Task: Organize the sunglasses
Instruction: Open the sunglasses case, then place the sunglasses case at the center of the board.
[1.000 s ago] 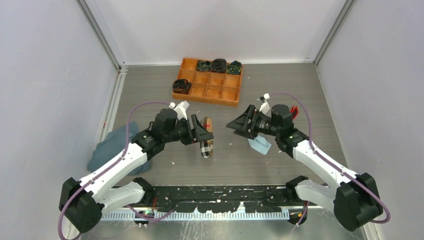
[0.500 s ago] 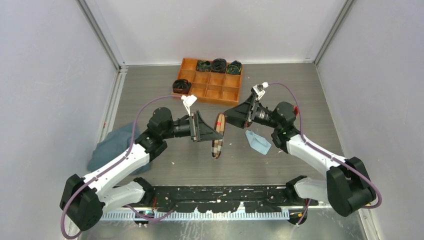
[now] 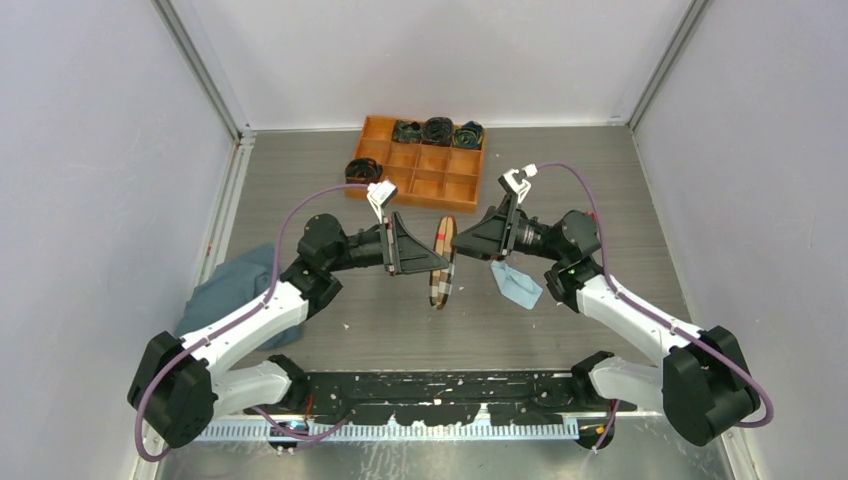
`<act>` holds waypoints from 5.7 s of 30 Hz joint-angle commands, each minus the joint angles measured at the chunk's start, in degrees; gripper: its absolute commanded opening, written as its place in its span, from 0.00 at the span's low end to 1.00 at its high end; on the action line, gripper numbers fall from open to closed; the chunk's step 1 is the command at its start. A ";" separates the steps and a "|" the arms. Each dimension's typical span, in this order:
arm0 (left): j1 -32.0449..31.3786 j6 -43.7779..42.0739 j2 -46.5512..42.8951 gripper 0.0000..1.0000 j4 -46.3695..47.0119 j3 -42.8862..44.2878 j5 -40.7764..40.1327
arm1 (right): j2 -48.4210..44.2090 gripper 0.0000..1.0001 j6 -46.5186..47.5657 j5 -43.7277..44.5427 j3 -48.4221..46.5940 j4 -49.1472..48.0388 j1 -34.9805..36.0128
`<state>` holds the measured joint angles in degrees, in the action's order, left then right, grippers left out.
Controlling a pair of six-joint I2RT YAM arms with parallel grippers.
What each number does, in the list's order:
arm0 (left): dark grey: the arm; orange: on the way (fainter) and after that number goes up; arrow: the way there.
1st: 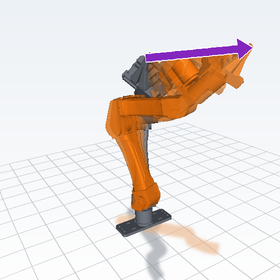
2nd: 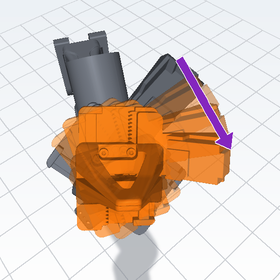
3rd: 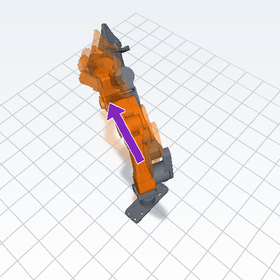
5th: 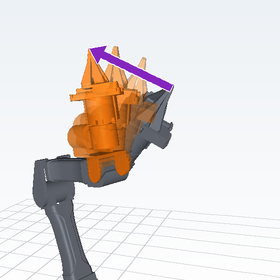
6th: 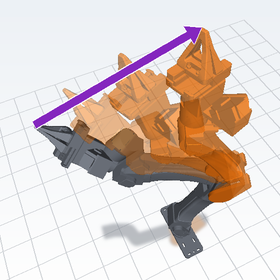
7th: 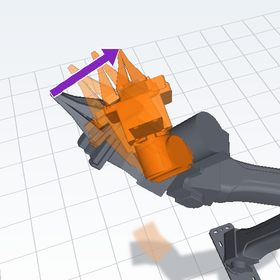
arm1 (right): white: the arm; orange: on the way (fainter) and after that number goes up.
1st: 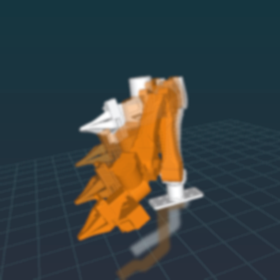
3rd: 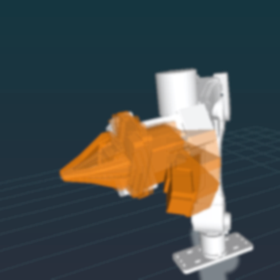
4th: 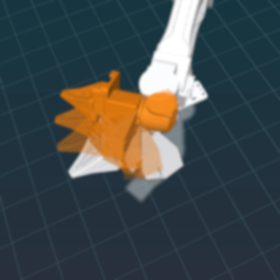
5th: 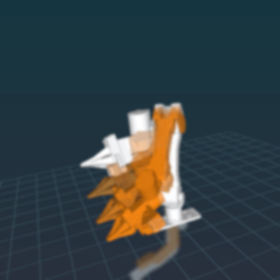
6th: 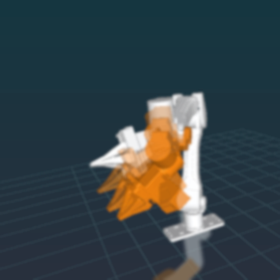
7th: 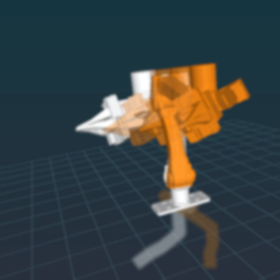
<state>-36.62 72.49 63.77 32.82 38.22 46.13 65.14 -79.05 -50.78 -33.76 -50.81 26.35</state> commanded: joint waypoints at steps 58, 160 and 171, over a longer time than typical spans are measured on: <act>8.74 17.94 -10.40 0.00 24.71 2.37 -5.25 | 12.02 0.00 -16.25 0.51 2.69 -31.08 0.64; 16.05 -21.71 -22.75 0.99 -76.90 13.41 -40.22 | 33.72 0.01 63.89 86.91 -48.26 105.08 30.42; 16.06 -20.59 -27.20 0.99 -79.14 9.26 -45.61 | 39.89 0.23 77.13 92.10 -45.40 90.30 34.89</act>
<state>-20.86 52.47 38.15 -44.36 47.68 4.67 104.57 -6.66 37.98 -78.83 45.82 61.28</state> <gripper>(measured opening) 0.986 0.201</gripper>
